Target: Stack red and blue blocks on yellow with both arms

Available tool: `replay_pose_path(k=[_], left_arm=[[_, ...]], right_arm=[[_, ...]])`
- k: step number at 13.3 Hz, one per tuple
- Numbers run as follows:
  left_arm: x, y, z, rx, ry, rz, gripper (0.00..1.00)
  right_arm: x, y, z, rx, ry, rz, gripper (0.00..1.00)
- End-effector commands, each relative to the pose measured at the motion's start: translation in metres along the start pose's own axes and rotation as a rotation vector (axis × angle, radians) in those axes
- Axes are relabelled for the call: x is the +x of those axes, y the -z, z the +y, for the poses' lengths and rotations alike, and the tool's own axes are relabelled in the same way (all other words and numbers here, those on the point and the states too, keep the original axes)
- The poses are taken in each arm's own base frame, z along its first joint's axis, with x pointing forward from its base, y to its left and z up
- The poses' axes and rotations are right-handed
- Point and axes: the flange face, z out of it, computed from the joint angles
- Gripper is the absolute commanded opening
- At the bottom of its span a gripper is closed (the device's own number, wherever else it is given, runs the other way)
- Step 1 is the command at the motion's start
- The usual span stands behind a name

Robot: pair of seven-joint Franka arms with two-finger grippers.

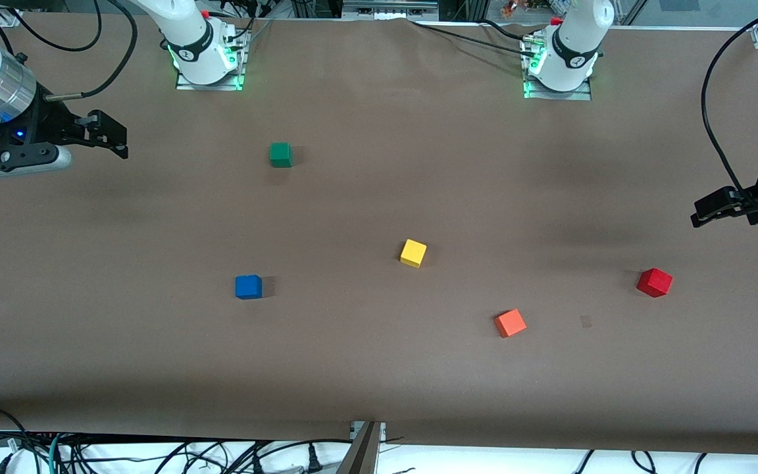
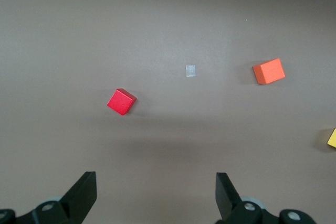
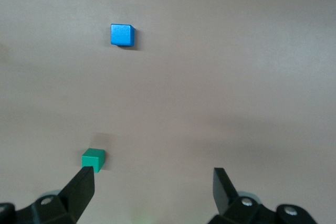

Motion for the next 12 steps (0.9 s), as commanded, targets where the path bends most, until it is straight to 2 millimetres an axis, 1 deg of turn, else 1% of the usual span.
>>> replay_pose_path(k=[1, 5, 7, 9, 10, 11, 12], left_arm=[[0.004, 0.004, -0.001, 0.013, -0.005, -0.002, 1.0], [0.004, 0.003, 0.0, 0.014, -0.007, -0.003, 1.0], [0.005, -0.001, 0.0, 0.024, -0.01, -0.009, 1.0], [0.008, -0.007, -0.002, 0.021, -0.006, -0.018, 1.0], [0.01, -0.013, -0.005, 0.026, -0.005, -0.026, 1.0], [0.013, -0.019, -0.02, 0.029, 0.015, -0.028, 1.0], [0.02, -0.04, -0.048, 0.027, 0.053, -0.051, 1.0]], right_arm=[[-0.006, 0.005, 0.003, -0.007, -0.005, -0.002, 1.0], [-0.004, 0.003, 0.003, -0.006, -0.005, 0.001, 1.0], [-0.004, 0.0, 0.002, 0.002, -0.006, -0.001, 1.0], [-0.004, -0.006, 0.002, 0.004, -0.006, -0.012, 1.0], [-0.002, -0.015, 0.0, 0.005, -0.003, -0.024, 1.0], [0.004, -0.028, -0.006, 0.007, 0.005, -0.013, 1.0], [0.012, -0.049, -0.009, 0.006, 0.003, -0.002, 1.0]])
